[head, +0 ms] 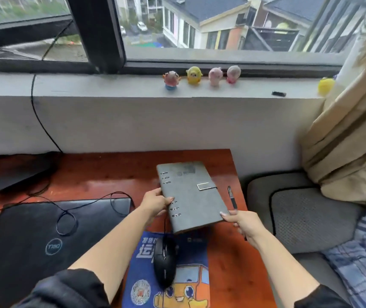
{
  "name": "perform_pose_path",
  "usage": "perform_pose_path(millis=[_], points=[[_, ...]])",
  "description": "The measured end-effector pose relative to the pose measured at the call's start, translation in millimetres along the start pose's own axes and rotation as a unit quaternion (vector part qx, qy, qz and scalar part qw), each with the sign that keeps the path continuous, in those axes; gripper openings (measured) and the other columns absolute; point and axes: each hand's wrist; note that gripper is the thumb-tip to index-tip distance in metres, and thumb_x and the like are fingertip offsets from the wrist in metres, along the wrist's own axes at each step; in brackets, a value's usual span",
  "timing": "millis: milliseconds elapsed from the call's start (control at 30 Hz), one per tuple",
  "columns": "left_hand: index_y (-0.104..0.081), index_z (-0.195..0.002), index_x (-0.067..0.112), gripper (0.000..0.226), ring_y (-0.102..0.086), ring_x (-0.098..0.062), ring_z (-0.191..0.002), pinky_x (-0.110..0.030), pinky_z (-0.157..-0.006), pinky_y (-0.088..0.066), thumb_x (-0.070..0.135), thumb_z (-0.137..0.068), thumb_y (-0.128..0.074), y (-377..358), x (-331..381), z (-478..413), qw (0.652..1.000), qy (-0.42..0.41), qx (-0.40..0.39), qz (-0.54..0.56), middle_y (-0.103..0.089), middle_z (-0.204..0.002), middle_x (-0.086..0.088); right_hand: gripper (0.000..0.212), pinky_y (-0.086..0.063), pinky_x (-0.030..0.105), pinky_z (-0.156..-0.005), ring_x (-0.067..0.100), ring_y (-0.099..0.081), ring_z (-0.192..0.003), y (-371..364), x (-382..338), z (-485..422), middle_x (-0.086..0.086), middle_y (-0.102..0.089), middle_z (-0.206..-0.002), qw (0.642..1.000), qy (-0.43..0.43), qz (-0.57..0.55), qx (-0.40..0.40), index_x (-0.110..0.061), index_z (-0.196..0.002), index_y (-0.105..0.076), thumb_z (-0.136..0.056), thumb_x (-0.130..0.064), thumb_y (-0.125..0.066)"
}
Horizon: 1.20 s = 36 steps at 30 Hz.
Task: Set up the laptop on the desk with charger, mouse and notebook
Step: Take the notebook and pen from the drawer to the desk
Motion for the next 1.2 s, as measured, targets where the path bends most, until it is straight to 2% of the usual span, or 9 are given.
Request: perform_pose_path(millis=[200, 433, 567, 667, 800, 867, 1000, 1100, 1200], points=[[-0.055, -0.125, 0.005, 0.038, -0.061, 0.000, -0.043, -0.013, -0.042, -0.047, -0.010, -0.091, -0.051, -34, 29, -52, 1.000, -0.006, 0.018, -0.003, -0.064, -0.094, -0.009, 0.030, -0.019, 0.017, -0.037, 0.006, -0.027, -0.043, 11, -14, -57, 0.004, -0.043, -0.069, 0.999, -0.008, -0.040, -0.004, -0.006, -0.103, -0.072, -0.075, -0.013, -0.080], [-0.059, -0.083, 0.007, 0.011, -0.059, -0.023, -0.063, -0.028, -0.053, -0.054, -0.001, -0.090, -0.055, -44, 32, -93, 0.999, -0.010, 0.029, -0.039, -0.063, -0.085, -0.015, 0.026, -0.028, 0.022, -0.048, 0.010, -0.039, -0.051, 7, -30, -73, -0.004, -0.051, -0.058, 1.000, 0.004, -0.005, -0.023, -0.012, -0.091, -0.069, -0.071, -0.016, -0.084], [-0.059, -0.081, 0.011, 0.010, -0.059, -0.021, -0.062, -0.022, -0.048, -0.050, 0.004, -0.087, -0.057, -42, 37, -102, 0.998, 0.019, 0.055, -0.024, -0.064, -0.081, -0.011, 0.020, -0.035, 0.008, -0.046, -0.003, -0.052, -0.047, 4, -35, -81, -0.003, -0.062, -0.061, 0.996, 0.015, 0.057, -0.063, -0.001, -0.080, -0.075, -0.068, -0.011, -0.086], [-0.065, -0.084, 0.012, 0.005, -0.062, -0.026, -0.076, -0.031, -0.069, -0.046, 0.013, -0.079, -0.064, -38, 40, -112, 0.996, 0.041, 0.074, -0.013, -0.070, -0.098, -0.016, 0.029, -0.034, 0.016, -0.055, 0.005, -0.051, -0.060, 1, -34, -88, -0.001, -0.061, -0.063, 0.988, 0.037, 0.123, -0.080, 0.005, -0.076, -0.076, -0.066, -0.019, -0.088], [-0.061, -0.086, 0.015, 0.003, -0.058, -0.015, -0.068, -0.027, -0.064, -0.043, 0.015, -0.084, -0.063, -41, 45, -113, 0.996, 0.063, 0.065, 0.004, -0.063, -0.085, -0.004, 0.034, -0.031, 0.020, -0.054, 0.006, -0.043, -0.054, -5, -38, -95, -0.004, -0.055, -0.053, 0.978, 0.062, 0.187, -0.073, 0.006, -0.070, -0.074, -0.070, -0.026, -0.086], [-0.064, -0.093, 0.015, 0.017, -0.060, -0.015, -0.071, -0.025, -0.061, -0.044, 0.023, -0.078, -0.067, -41, 44, -113, 0.997, 0.063, 0.046, -0.015, -0.065, -0.088, -0.003, 0.037, -0.033, 0.026, -0.055, 0.009, -0.046, -0.056, -7, -39, -96, 0.001, -0.059, -0.057, 0.971, 0.067, 0.222, -0.054, 0.003, -0.070, -0.074, -0.068, -0.032, -0.087], [-0.061, -0.121, 0.024, 0.077, -0.061, -0.024, -0.109, -0.031, -0.080, -0.051, 0.045, -0.048, -0.071, -43, 30, -122, 0.994, 0.040, 0.042, -0.096, -0.052, -0.136, -0.007, 0.040, -0.036, 0.027, -0.052, 0.015, -0.053, -0.054, -10, -43, -97, 0.002, -0.062, -0.056, 0.945, 0.083, 0.316, 0.010, -0.005, -0.058, -0.067, -0.064, -0.039, -0.085], [-0.029, -0.149, 0.018, 0.102, -0.038, -0.031, -0.131, -0.036, -0.109, -0.037, 0.048, -0.061, -0.070, -47, 25, -110, 0.971, 0.022, 0.060, -0.232, -0.028, -0.148, -0.011, 0.038, -0.036, 0.028, -0.052, 0.014, -0.052, -0.056, -11, -50, -97, -0.001, -0.058, -0.055, 0.944, 0.093, 0.317, 0.014, -0.012, -0.052, -0.060, -0.071, -0.037, -0.081], [-0.012, -0.153, 0.020, 0.095, -0.016, -0.032, -0.138, -0.040, -0.113, -0.022, 0.049, -0.080, -0.067, -47, 8, -103, 0.927, -0.021, 0.081, -0.366, -0.014, -0.151, -0.011, 0.036, -0.043, 0.029, -0.065, 0.021, -0.063, -0.073, -6, -59, -102, 0.006, -0.071, -0.070, 0.964, 0.097, 0.242, 0.054, -0.007, -0.066, -0.071, -0.082, -0.039, -0.071]])
Point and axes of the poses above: each hand's wrist, its own z-axis away from the middle knuckle, its own y-axis out of the back of the hand, x = y × z
